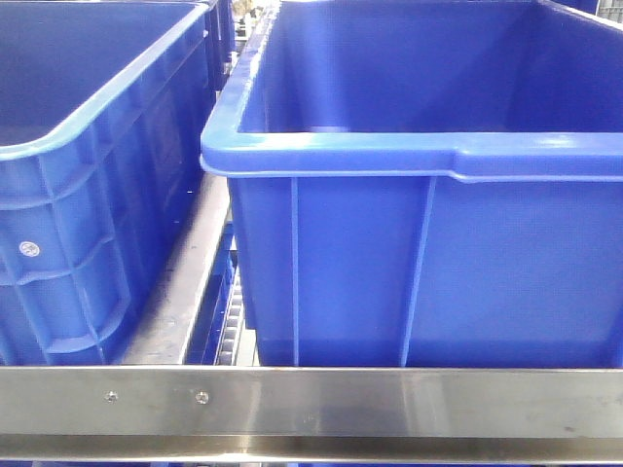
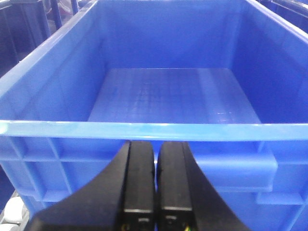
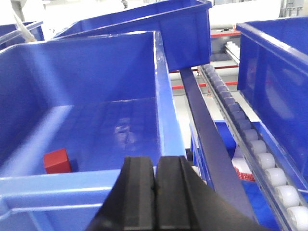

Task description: Pick red cube and place on left shelf

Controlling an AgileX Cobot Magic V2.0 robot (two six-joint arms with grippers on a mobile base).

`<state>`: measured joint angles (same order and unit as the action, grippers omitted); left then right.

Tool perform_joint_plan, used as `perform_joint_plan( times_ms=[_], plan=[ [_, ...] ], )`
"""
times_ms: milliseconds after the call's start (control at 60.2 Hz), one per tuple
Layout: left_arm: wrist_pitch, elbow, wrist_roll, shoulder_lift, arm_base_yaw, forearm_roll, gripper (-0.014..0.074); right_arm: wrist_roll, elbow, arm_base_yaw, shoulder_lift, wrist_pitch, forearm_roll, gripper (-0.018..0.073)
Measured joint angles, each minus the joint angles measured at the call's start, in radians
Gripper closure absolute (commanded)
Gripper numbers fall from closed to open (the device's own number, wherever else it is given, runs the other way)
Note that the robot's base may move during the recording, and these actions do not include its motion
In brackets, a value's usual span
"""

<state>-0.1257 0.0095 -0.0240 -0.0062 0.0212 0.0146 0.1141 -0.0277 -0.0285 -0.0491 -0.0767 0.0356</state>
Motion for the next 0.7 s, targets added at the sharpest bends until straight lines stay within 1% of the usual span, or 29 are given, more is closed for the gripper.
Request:
perform_joint_plan(
  times_ms=[100,232,315,498,697],
  plan=[
    [0.000,0.000,0.000,0.000,0.000,0.000,0.0495,0.000,0.000,-0.002,0.030,0.013,0.000,0.0504],
    [0.000,0.000,0.000,0.000,0.000,0.000,0.0495,0.000,0.000,-0.003,0.057,0.077,0.000,0.0504],
    [0.000,0.000,0.000,0.000,0.000,0.000,0.0495,0.000,0.000,-0.006,0.058,0.089,0.000,0.0504],
    [0.000,0.000,0.000,0.000,0.000,0.000,0.0495,-0.042,0.000,-0.008,0.058,0.093,0.001,0.0504],
    [0.000,0.000,0.000,0.000,0.000,0.000,0.0495,-0.053,0.000,-0.039,0.058,0.093,0.001,0.0504]
  ],
)
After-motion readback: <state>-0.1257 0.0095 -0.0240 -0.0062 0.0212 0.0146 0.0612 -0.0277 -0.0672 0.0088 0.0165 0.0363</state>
